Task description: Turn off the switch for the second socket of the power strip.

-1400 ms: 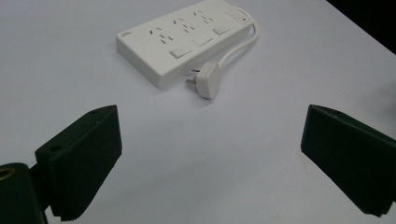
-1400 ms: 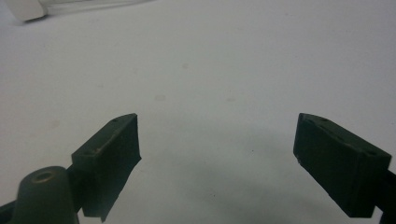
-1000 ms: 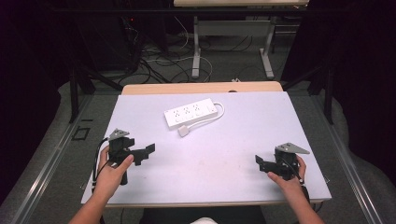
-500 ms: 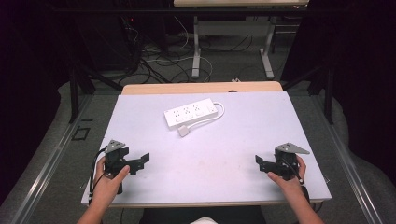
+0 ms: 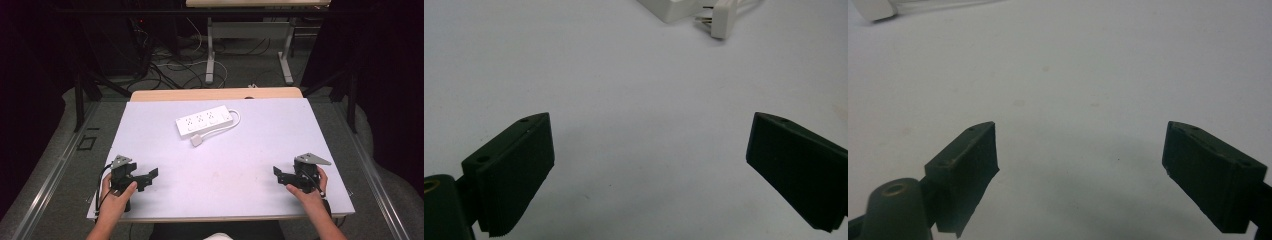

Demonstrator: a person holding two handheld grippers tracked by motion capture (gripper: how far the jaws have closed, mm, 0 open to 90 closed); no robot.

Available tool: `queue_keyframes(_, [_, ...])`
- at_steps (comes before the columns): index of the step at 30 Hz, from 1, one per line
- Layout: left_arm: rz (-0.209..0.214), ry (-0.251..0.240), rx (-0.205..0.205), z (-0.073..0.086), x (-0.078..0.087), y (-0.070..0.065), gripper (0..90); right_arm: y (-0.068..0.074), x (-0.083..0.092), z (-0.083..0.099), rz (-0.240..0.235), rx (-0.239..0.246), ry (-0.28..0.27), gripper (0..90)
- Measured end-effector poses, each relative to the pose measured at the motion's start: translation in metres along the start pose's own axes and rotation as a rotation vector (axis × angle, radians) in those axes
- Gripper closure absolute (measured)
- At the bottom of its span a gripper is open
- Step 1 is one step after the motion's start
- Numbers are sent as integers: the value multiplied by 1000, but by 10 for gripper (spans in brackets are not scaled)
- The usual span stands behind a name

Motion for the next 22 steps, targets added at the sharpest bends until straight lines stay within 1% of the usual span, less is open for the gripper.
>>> queue_keyframes(1, [3, 6, 8, 1, 0, 0, 52, 0, 0, 0, 0, 0, 0, 138])
queue_keyframes(2, [-1, 1, 18, 1, -1, 0, 52, 0, 0, 0, -1, 0, 1, 138])
queue_keyframes(3, [3, 15, -3, 2, 0, 2, 52, 1, 0, 0, -1, 2, 1, 138])
queue_keyframes(4, [2, 17, -3, 2, 0, 2, 52, 1, 0, 0, -1, 2, 1, 138])
queue_keyframes(5, [-3, 5, 9, 3, -1, 1, 52, 1, 0, 0, -1, 2, 2, 138])
queue_keyframes(6, [-2, 6, 15, 3, -1, 0, 52, 1, 0, 0, 0, -2, 0, 138])
queue_keyframes(7, [-5, -3, 5, 4, -2, 1, 52, 1, 0, 0, 0, 0, 0, 138])
queue_keyframes(10, [-15, 0, -6, 4, -3, 2, 52, 0, 0, -1, 0, 3, -1, 138])
queue_keyframes(14, [-11, 22, -14, 5, -3, 3, 52, 0, 0, -1, -2, 2, 0, 138])
queue_keyframes(16, [-12, 22, -16, 5, -4, 3, 52, 0, 0, -1, -2, 1, 1, 138])
queue_keyframes(21, [-11, 24, -11, 5, -4, 3, 52, 0, 0, 0, -3, 0, 0, 138])
queue_keyframes(22, [-14, 11, 4, 5, -5, 2, 52, 0, 0, 0, -1, 2, 1, 138])
Point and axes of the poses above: each handheld gripper's, and its own axes: x roughly backward along the jaws, z roughly out of its underside, y roughly to its left, the point moved 3 cm from there along -x, roughly forward along the jaws, and after that the axes turned 11 degrees about -z, right-handed, at the moved point
